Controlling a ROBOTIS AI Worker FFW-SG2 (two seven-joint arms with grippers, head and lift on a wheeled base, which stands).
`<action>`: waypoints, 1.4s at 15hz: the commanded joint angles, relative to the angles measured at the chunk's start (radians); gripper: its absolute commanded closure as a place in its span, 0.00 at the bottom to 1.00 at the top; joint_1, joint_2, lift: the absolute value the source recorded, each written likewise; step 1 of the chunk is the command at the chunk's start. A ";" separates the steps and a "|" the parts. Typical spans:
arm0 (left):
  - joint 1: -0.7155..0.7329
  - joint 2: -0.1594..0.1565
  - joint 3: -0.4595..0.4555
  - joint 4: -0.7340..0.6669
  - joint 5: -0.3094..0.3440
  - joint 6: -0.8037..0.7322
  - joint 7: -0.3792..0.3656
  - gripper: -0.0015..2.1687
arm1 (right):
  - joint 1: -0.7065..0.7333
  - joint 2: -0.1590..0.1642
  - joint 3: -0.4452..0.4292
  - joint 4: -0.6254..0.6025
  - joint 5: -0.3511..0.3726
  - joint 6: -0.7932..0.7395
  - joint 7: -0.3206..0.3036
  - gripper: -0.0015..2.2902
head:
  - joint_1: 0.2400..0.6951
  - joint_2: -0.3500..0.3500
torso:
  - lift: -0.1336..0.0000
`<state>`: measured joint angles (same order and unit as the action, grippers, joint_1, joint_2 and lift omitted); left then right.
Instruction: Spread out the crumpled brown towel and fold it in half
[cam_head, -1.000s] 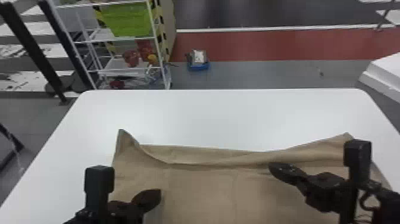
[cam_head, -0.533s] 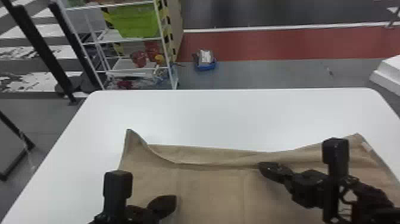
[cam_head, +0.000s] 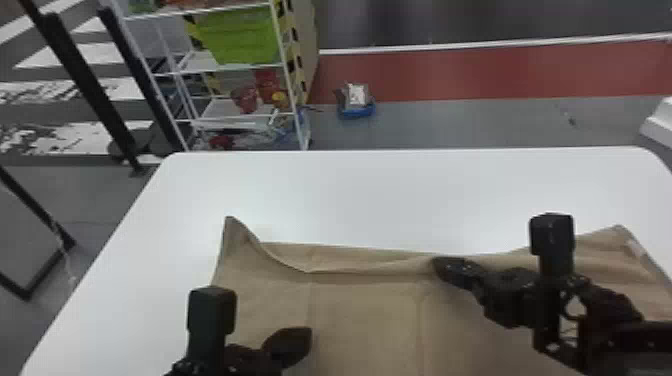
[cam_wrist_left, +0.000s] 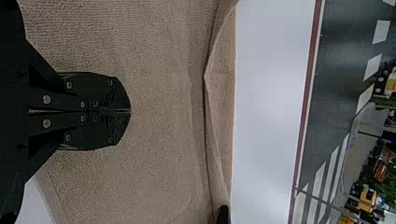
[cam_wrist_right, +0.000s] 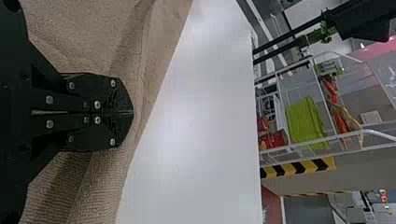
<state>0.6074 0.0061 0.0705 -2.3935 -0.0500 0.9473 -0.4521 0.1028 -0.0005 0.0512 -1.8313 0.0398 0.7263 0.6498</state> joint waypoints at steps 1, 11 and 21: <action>0.011 -0.009 -0.020 -0.019 -0.001 0.000 0.001 0.94 | -0.055 0.001 0.007 0.056 0.000 -0.031 -0.021 0.73 | 1.00 0.71 | 0.07; 0.022 -0.009 -0.040 -0.021 -0.007 -0.003 0.012 0.94 | -0.090 0.001 -0.016 0.118 -0.047 -0.104 -0.049 0.73 | 1.00 0.63 | 0.07; 0.012 -0.009 -0.047 -0.006 -0.010 -0.006 0.012 0.94 | 0.120 0.001 -0.022 -0.108 -0.055 -0.027 -0.029 0.73 | 1.00 0.66 | 0.07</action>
<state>0.6203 0.0061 0.0227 -2.3992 -0.0595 0.9412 -0.4402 0.2188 0.0000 0.0292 -1.9414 -0.0151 0.7031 0.6220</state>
